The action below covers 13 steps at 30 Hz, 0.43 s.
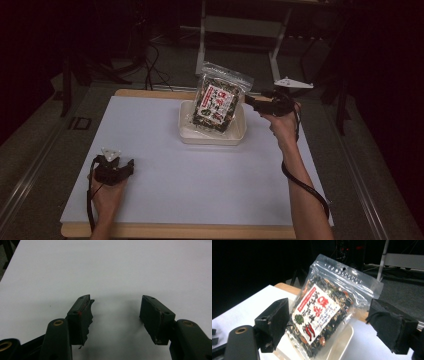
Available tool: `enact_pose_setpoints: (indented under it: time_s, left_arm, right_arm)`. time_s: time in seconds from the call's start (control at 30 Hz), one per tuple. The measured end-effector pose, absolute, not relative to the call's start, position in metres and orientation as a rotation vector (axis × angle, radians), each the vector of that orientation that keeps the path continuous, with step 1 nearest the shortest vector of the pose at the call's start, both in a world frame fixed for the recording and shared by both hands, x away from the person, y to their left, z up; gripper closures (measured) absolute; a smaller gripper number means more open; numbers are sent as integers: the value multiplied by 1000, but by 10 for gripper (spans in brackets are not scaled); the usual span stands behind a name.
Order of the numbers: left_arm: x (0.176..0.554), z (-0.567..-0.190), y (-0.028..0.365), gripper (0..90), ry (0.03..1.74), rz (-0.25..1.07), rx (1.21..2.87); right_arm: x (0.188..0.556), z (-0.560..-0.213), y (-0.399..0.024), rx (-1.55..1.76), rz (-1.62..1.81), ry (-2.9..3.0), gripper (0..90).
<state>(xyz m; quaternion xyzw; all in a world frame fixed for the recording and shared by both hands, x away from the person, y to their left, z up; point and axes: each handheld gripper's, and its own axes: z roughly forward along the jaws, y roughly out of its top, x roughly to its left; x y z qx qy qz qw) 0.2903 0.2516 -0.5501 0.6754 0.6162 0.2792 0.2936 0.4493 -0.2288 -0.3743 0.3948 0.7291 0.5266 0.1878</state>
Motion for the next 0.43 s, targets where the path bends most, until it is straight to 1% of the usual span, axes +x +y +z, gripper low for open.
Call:
enact_pose_setpoints:
  time_s: [0.3, 0.37, 0.43]
  left_arm:
    - [291, -550, 251, 411, 1649, 753, 1794]
    - [291, -551, 251, 393, 1659, 758, 1797]
    - [292, -551, 250, 344, 1670, 759, 1798]
  right_arm:
    - [435, -389, -239, 1111, 1422, 2105, 176]
    - [431, -395, -243, 1118, 1412, 2117, 176]
    - [427, -404, -248, 1136, 1393, 2135, 177]
